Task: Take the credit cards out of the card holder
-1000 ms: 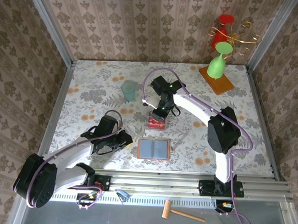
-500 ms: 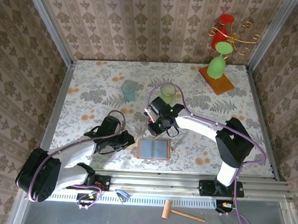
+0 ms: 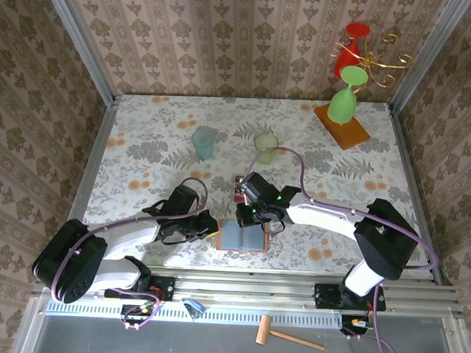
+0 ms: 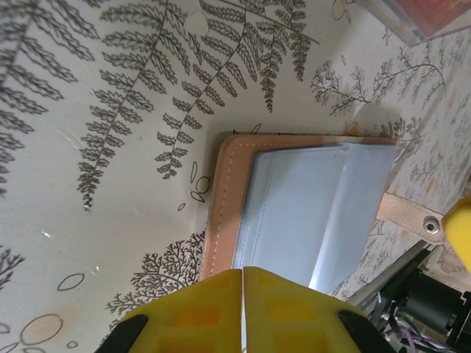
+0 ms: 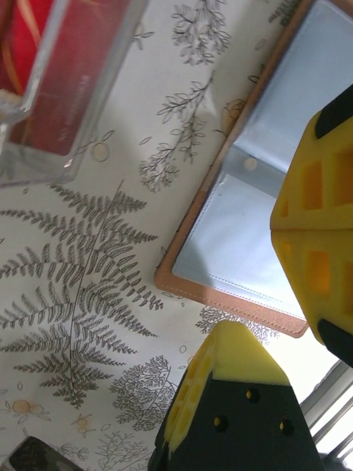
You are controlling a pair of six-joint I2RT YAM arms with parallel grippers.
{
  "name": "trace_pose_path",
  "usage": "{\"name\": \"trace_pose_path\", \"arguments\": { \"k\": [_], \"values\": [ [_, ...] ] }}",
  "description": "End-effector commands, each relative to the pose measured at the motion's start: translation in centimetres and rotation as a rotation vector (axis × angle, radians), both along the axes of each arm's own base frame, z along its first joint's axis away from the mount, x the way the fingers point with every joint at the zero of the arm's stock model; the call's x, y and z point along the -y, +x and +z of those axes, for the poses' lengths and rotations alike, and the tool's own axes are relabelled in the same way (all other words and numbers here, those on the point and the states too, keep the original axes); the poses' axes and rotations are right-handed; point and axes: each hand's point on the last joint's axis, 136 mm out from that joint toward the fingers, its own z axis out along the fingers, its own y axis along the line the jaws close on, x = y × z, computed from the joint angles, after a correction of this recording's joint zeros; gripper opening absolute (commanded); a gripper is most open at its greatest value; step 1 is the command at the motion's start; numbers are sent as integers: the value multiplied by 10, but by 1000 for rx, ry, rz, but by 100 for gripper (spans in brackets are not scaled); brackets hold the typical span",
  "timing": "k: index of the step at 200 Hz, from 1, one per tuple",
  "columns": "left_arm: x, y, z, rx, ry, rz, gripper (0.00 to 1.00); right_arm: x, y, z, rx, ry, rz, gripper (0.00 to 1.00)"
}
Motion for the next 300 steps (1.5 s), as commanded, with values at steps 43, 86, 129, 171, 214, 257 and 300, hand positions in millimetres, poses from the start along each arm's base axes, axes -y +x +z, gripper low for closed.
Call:
{"name": "trace_pose_path", "arguments": {
  "k": [43, 86, 129, 171, 214, 257, 300],
  "values": [
    [4, -10, -12, -30, 0, -21, 8, -12, -17, -7, -116, 104, -95, 4],
    [1, -15, -18, -50, 14, -24, 8, -21, -25, -16, -198, 129, -119, 4],
    [-3, -19, -23, -61, 22, -15, 8, -25, -28, -21, -235, 145, -133, 10],
    [-5, -21, -25, -64, 26, -14, 8, -32, -33, -28, -276, 163, -117, 17],
    [-5, -21, -26, -66, 27, -10, 8, -40, -38, -36, -323, 172, -90, 20],
    [-6, -22, -26, -69, 30, -9, 8, -28, -41, -50, -343, 89, -118, 27],
    [-6, -22, -27, -71, 34, -9, 8, -8, -41, -52, -310, -2, -142, 29]
  ]
}}
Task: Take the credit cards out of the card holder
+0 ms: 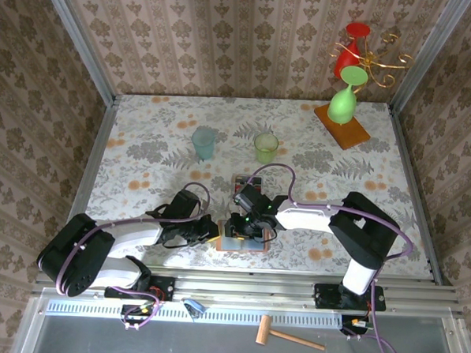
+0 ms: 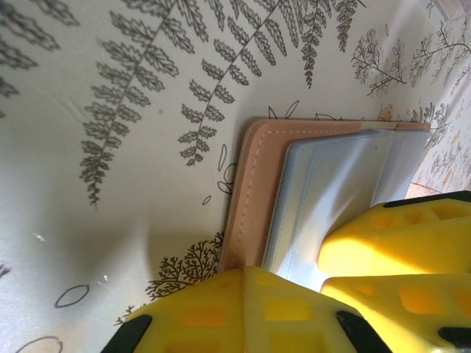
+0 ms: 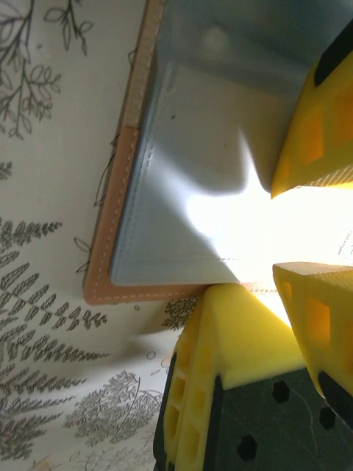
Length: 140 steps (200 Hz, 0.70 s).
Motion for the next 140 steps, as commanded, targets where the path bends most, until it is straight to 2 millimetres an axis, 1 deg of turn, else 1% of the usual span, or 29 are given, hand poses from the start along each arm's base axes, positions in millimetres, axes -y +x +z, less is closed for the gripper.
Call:
{"name": "trace_pose_path", "arguments": {
  "k": [1, 21, 42, 57, 72, 88, 114, 140],
  "values": [
    [-9, -12, -11, -46, 39, 6, 8, 22, -4, -7, -1, -116, -12, 29],
    [-9, -12, -12, -46, 41, 4, 8, 27, -4, -6, 12, -137, -14, 30],
    [-9, -13, -11, -46, 40, 4, 8, 25, -2, -3, 18, -122, -12, 30],
    [-8, -11, -10, -42, 36, 4, 8, 17, -1, 2, 23, -83, -3, 30],
    [-7, -9, -7, -32, 31, 7, 8, 9, 0, 11, 36, -26, 2, 30],
    [-5, -4, -1, -14, 26, 11, 8, 7, 2, 20, 61, -3, 8, 31],
    [-6, 6, 14, 37, 29, 19, 8, 18, 9, 34, 116, -19, 1, 34],
    [-14, 19, 30, 101, 59, 33, 10, 41, 19, 46, 175, -53, -14, 40]
  ]
}}
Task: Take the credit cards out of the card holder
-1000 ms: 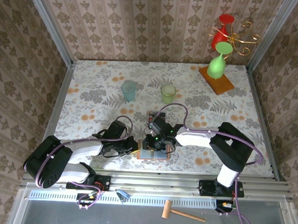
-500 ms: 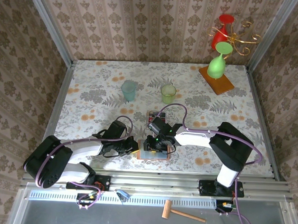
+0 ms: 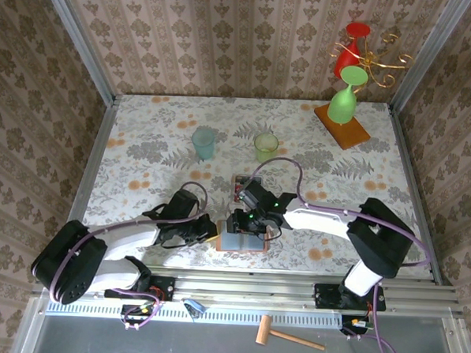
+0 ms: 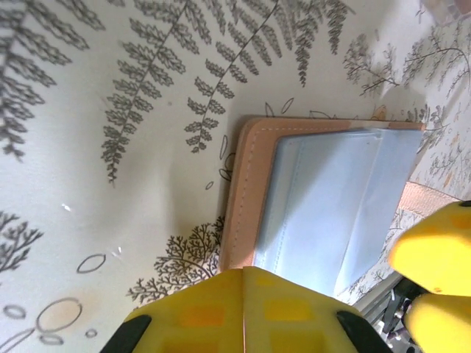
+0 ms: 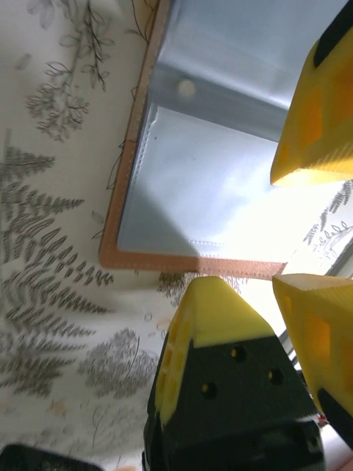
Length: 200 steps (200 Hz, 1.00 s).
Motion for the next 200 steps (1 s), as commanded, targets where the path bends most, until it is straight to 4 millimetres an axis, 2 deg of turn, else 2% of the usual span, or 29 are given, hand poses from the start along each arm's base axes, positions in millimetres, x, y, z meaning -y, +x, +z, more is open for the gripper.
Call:
{"name": "trace_pose_path", "arguments": {
  "k": [1, 22, 35, 46, 49, 60, 66, 70, 72, 92, 128, 156, 176, 200],
  "values": [
    [-8, 17, 19, 77, 40, 14, 11, 29, 9, 9, 69, -62, -17, 40],
    [-21, 29, 32, 144, 71, 31, 15, 56, 20, 17, 114, -98, -45, 47],
    [-34, 37, 38, 180, 103, 54, 24, 78, 29, 21, 146, -130, -73, 57],
    [-47, 43, 41, 206, 141, 72, 37, 99, 36, 18, 159, -170, -103, 67],
    [-50, 44, 42, 214, 151, 76, 41, 104, 39, 26, 180, -162, -116, 68],
    [-63, 49, 45, 234, 194, 88, 57, 126, 46, 30, 201, -185, -156, 76],
    [-67, 50, 46, 250, 214, 81, 63, 138, 51, 31, 218, -204, -172, 84],
    [-76, 54, 47, 257, 233, 103, 66, 146, 53, 33, 229, -216, -185, 96],
    [-79, 55, 47, 259, 243, 109, 68, 150, 54, 33, 235, -224, -190, 99],
    [-102, 65, 48, 291, 314, 133, 99, 190, 65, 38, 282, -297, -243, 100],
    [-151, 87, 53, 340, 468, 205, 100, 258, 85, 48, 384, -467, -354, 100],
    [-199, 102, 59, 382, 653, 311, 100, 310, 100, 50, 505, -610, -463, 100],
    [-216, 114, 66, 424, 663, 373, 99, 337, 111, 48, 571, -673, -523, 100],
    [-236, 128, 81, 533, 748, 412, 100, 354, 127, 41, 654, -684, -550, 100]
  ]
}}
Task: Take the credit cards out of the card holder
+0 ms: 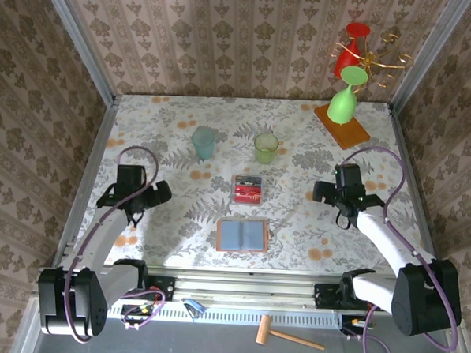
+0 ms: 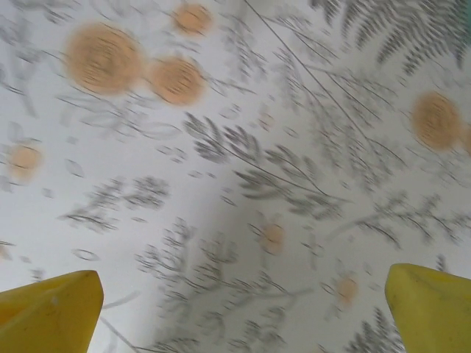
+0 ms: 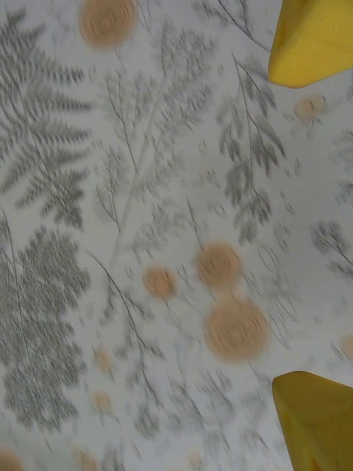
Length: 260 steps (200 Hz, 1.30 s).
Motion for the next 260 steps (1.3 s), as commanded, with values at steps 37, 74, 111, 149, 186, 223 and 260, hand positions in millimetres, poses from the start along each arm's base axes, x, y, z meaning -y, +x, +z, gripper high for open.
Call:
{"name": "trace_pose_path", "arguments": {
  "k": [37, 74, 111, 149, 186, 223, 260],
  "values": [
    [-50, 41, 37, 272, 333, 28, 100, 38, 55, 5, 232, -91, -27, 100],
    [-55, 60, 34, 453, 384, 22, 100, 33, 82, 19, 376, -68, 18, 100],
    [-48, 85, 30, 568, 360, -38, 100, 25, 93, 18, 471, -29, 54, 100],
    [-46, 106, 33, 644, 272, -89, 100, 12, 93, 9, 498, -23, 125, 100],
    [-43, 112, 29, 706, 257, -138, 100, 8, 92, 6, 527, -24, 147, 100],
    [-30, 113, 28, 720, 236, -215, 100, 7, 92, 4, 513, -35, 144, 100],
    [-23, 109, 20, 746, 276, -229, 100, 7, 92, 4, 510, -35, 146, 100]
  ]
}}
